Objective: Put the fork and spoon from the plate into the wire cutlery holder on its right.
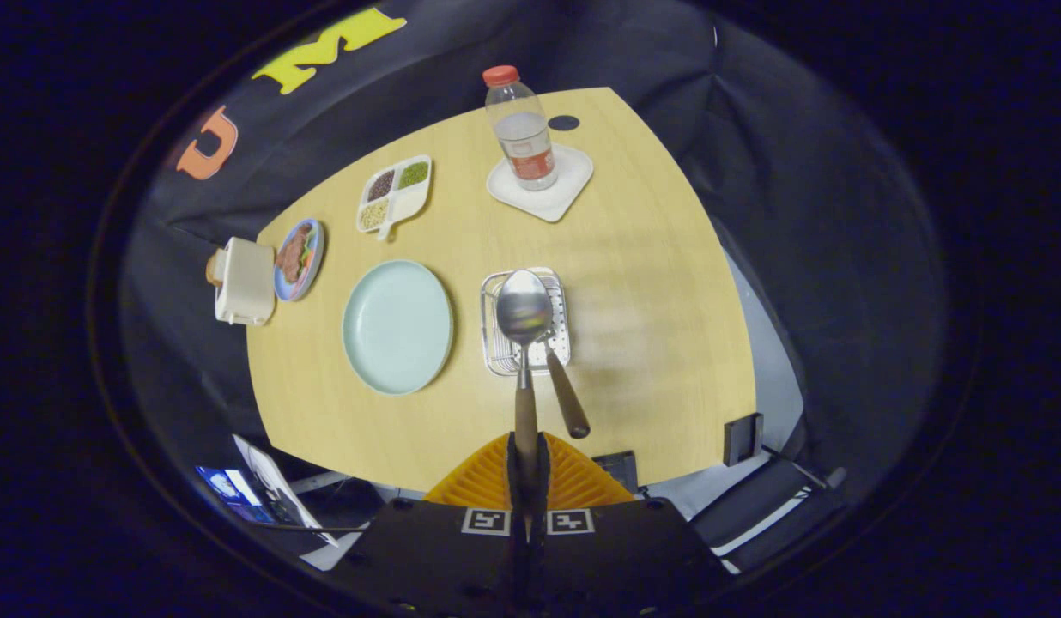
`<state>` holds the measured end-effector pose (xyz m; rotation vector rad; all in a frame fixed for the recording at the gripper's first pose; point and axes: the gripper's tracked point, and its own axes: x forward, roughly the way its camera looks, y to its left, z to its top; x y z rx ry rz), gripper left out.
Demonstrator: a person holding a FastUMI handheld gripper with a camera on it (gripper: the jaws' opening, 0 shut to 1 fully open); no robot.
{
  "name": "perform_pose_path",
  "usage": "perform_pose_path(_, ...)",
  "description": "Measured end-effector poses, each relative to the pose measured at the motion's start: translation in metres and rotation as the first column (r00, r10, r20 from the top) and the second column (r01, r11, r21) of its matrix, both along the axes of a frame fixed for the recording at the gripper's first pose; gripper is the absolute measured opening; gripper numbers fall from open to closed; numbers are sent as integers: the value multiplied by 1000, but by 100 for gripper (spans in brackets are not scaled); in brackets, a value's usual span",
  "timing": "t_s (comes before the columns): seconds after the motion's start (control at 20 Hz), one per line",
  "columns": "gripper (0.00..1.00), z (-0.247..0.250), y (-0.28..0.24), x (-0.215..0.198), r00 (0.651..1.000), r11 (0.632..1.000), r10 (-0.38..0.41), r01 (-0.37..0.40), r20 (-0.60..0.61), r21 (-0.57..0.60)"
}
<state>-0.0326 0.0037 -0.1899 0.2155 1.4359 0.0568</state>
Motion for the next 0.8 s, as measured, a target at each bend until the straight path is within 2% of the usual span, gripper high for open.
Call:
perform_pose_path(0.5, 1, -27, 10, 14, 992, 999, -29, 32, -119, 27)
perform_pose_path(0.75, 5, -45, 23, 26, 989, 997, -55, 63, -140, 50)
perform_pose_path(0.8, 10, -45, 24, 30, 989, 997, -56, 64, -134, 50)
